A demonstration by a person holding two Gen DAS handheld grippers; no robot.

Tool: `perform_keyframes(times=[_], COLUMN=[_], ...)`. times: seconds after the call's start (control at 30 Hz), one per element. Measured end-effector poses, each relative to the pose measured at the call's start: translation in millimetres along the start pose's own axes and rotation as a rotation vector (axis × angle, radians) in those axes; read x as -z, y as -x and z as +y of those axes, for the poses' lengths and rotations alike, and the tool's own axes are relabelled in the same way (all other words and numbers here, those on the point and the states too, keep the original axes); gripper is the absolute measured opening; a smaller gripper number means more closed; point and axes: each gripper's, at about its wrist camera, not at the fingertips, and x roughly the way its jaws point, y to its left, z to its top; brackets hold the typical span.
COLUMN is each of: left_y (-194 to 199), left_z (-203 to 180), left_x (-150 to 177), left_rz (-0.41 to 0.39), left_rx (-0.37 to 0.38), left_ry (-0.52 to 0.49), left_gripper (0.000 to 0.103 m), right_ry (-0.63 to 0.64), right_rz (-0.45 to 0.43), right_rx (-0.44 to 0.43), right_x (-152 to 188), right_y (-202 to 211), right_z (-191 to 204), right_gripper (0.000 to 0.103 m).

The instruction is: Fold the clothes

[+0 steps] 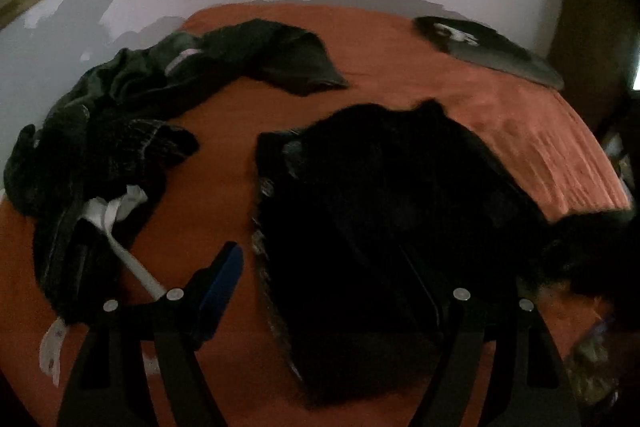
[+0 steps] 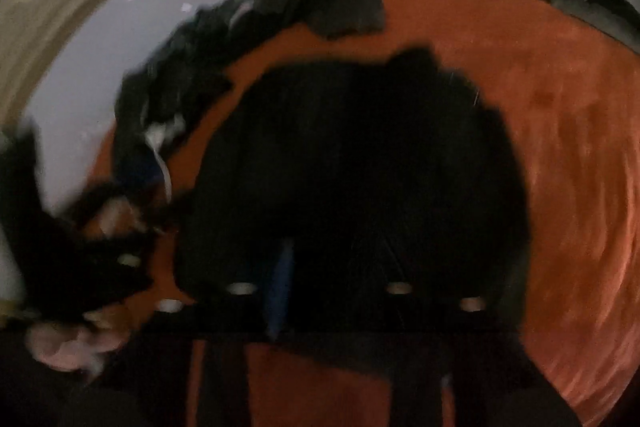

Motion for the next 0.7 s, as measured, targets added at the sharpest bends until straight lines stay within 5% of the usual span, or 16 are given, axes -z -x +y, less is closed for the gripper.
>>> perform_keyframes(times=[0.1, 0.17, 0.3, 0.47, 0.7], left_y=[-25, -42, -17, 24, 8], left_z=[-10, 7, 39, 31, 30], left_x=[23, 37, 41, 55, 97], left_rz=[0.072, 0.129, 0.113, 0.106, 0.196], left_rx=[-0.124, -0.138, -0.143, -0.043, 0.162], left_ry=[-0.081, -0.041, 0.141, 0.335, 0.629], left_gripper=[0.079, 0.08, 0.08, 0.08, 0.08], right_ry=[-0.023, -0.062, -0.178, -0.154, -0.32], right_rz=[-0.041, -0.099, -0.1, -0.121, -0.058], right_rx=[0.107, 0.169, 0.143, 0.087, -0.034], right_x=[17, 24, 28, 37, 77], right_y=[-12, -8, 4, 31, 25], right_z=[-18, -46, -85, -54, -43], right_gripper=[0.002, 0.0, 0.0, 0.004, 0.016])
